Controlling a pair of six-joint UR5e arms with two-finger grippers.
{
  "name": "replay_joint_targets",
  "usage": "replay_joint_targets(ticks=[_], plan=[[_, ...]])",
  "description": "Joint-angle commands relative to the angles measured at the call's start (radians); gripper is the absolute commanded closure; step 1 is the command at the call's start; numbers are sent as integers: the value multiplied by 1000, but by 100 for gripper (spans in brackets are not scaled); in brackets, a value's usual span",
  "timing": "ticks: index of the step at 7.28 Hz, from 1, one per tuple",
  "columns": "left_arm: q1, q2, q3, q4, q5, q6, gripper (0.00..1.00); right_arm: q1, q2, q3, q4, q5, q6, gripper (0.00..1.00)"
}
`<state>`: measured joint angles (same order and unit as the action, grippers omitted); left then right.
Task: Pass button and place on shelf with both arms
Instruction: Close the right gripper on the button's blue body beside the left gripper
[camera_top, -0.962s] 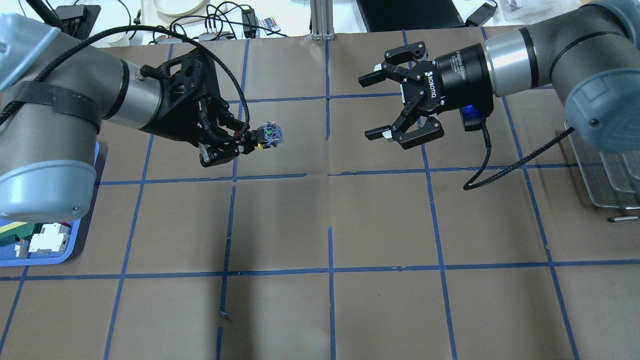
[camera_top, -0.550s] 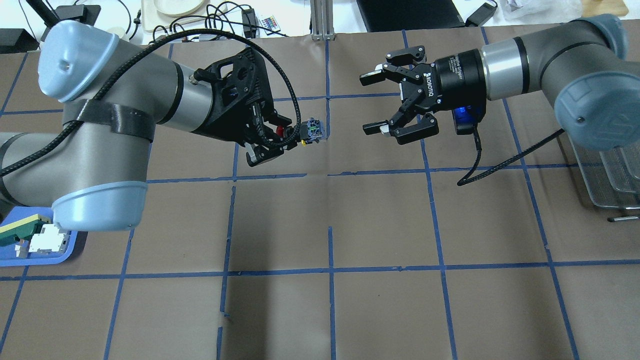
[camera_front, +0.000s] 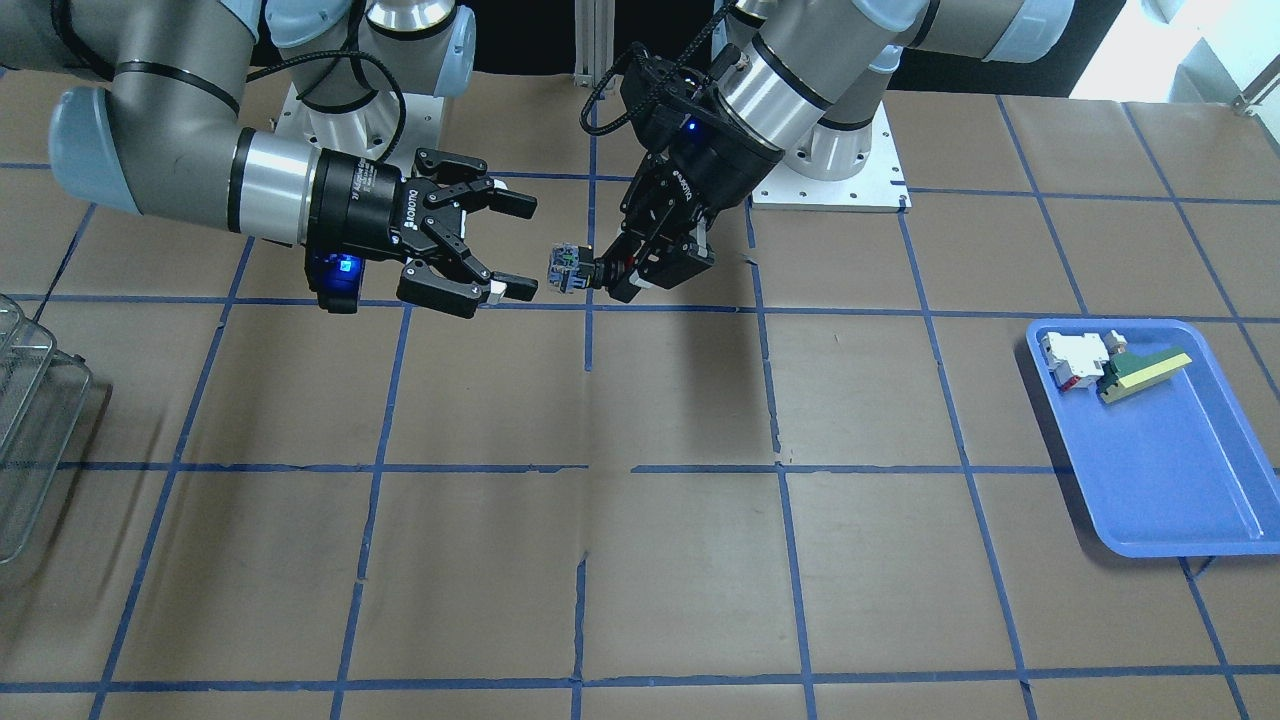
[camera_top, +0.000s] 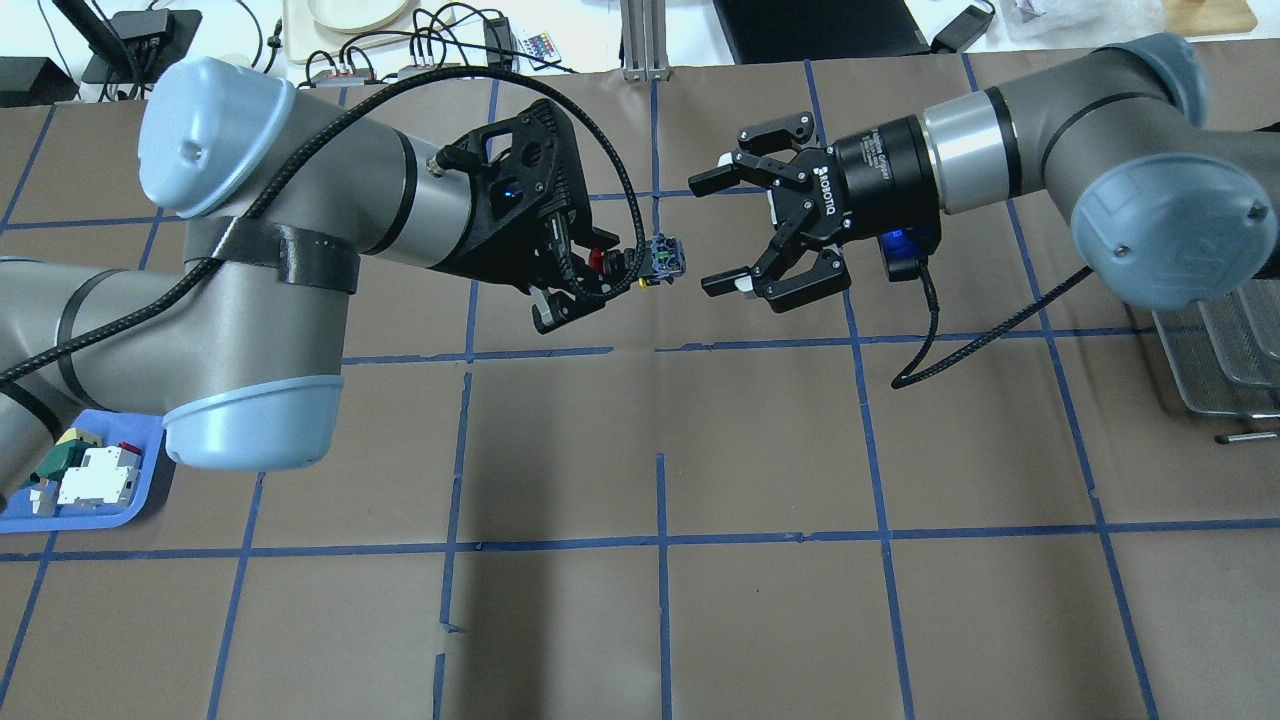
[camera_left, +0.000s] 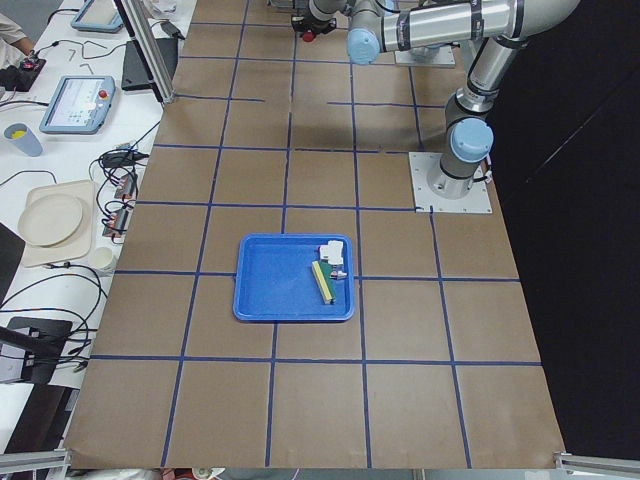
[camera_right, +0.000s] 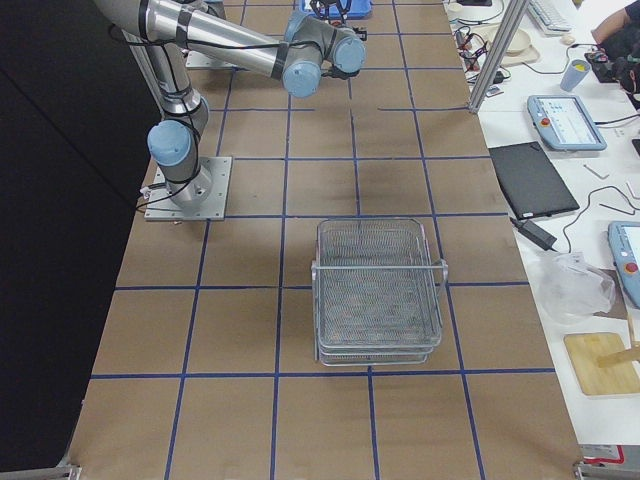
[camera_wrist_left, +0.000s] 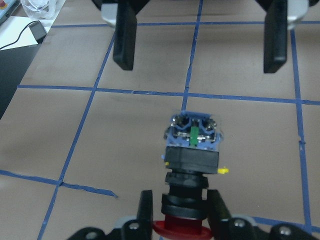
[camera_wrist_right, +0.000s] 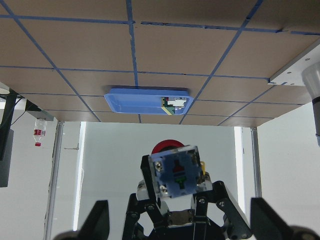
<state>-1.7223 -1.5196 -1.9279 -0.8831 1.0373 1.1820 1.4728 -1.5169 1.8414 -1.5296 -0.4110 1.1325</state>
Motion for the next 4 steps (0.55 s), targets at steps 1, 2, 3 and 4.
replay_joint_targets(ticks=[1,2,3,4], plan=[[-3,-1,-2,10,0,-2,80,4,14,-1,-1,-31,-10,1],[-3,-1,-5,12,0,-2,80,4,14,-1,0,-40,-8,1],[-3,1,-5,15,-2,-2,80,9,14,-1,0,-37,-10,1],[-3,1,-5,19,0,-2,80,26,12,-1,0,-35,-5,1]])
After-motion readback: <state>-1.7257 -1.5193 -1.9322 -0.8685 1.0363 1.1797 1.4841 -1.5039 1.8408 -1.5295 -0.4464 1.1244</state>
